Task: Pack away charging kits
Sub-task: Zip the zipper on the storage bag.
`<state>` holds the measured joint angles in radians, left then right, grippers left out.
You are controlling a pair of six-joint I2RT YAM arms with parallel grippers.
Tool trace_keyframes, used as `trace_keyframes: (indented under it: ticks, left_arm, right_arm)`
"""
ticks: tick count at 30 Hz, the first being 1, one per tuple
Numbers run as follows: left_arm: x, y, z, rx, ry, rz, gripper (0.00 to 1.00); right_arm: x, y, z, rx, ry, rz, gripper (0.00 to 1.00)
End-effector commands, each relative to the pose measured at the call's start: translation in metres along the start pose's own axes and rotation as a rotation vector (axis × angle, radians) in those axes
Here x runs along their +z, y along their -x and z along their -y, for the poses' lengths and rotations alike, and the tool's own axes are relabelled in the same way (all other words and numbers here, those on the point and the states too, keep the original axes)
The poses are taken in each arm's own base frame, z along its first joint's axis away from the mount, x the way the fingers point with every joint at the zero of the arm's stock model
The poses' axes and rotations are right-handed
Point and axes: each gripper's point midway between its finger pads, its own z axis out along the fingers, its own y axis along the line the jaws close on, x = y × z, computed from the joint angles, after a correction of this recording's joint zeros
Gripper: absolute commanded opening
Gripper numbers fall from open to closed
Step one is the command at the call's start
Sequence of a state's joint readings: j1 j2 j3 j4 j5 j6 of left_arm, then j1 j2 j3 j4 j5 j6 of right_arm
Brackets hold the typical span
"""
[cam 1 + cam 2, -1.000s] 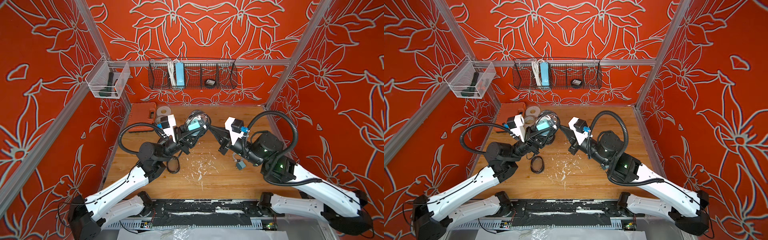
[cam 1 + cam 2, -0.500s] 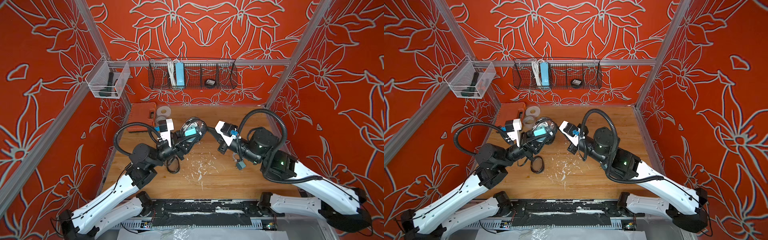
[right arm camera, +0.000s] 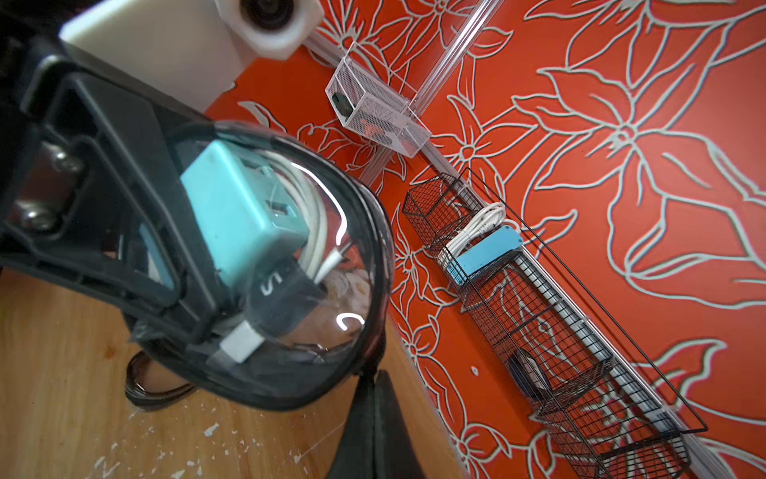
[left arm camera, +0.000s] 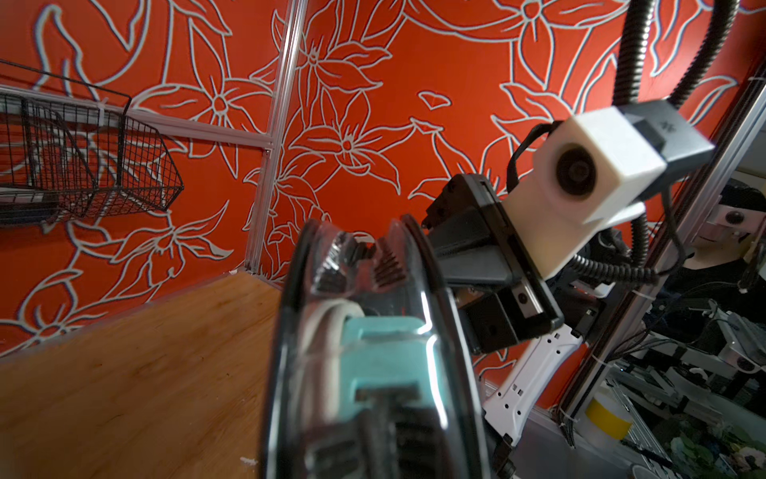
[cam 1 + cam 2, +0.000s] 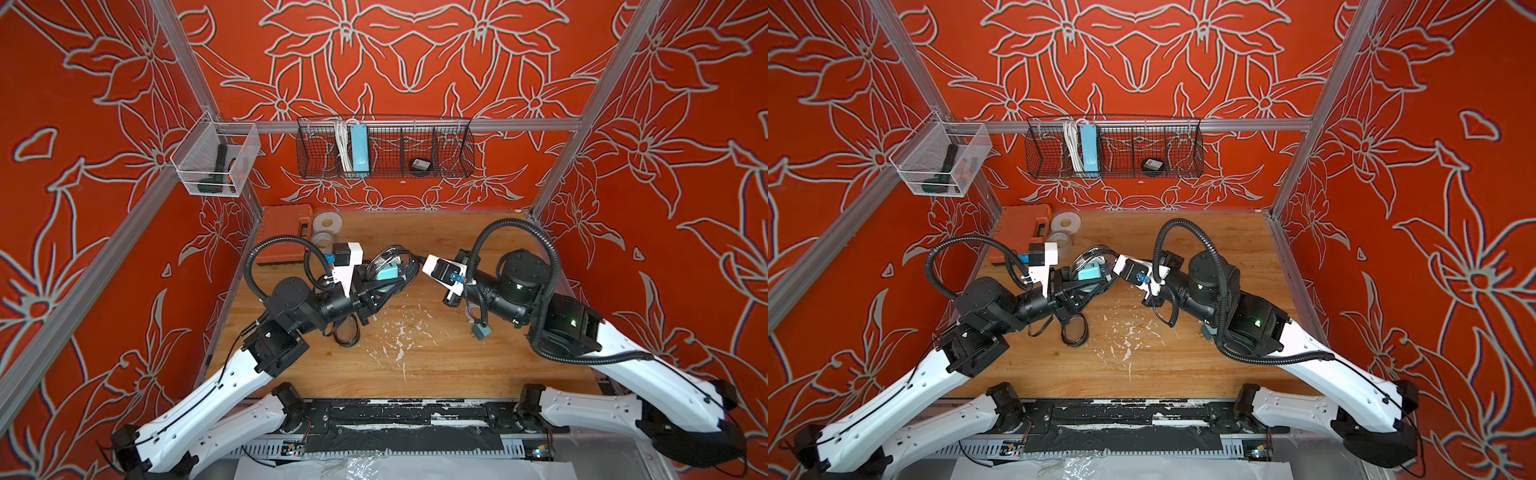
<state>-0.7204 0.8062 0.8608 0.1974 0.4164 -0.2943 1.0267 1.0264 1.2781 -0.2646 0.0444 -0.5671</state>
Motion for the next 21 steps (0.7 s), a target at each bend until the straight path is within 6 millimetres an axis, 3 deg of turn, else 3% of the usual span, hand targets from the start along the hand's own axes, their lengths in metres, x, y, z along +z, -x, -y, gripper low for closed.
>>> trace_keyframes:
  ticks: [1, 4, 8, 15, 20, 21]
  left_arm:
    - [-0.001, -0.047, -0.01, -0.054, 0.015, -0.171, 0.0]
    - [0.002, -0.054, -0.013, -0.056, 0.018, -0.198, 0.0]
    - [0.005, -0.066, -0.025, -0.055, 0.067, -0.237, 0.0]
    - [0.014, -0.092, -0.043, -0.029, 0.108, -0.325, 0.0]
    - [0.021, -0.107, -0.039, -0.011, 0.042, -0.369, 0.0]
    - [0.025, -0.119, -0.046, -0.02, 0.053, -0.4, 0.0]
  right_arm:
    - [-0.035, 0.019, 0.07, -0.084, -0.247, 0.044, 0.0]
    - [-0.029, 0.015, 0.047, -0.155, -0.114, 0.04, 0.0]
    - [-0.018, -0.002, 0.034, -0.307, -0.113, 0.042, 0.0]
    - [-0.014, -0.037, 0.055, -0.341, -0.131, -0.068, 0.0]
    - [0.003, -0.068, 0.068, -0.357, -0.125, -0.167, 0.0]
    - [0.006, -0.074, 0.072, -0.347, -0.125, -0.188, 0.0]
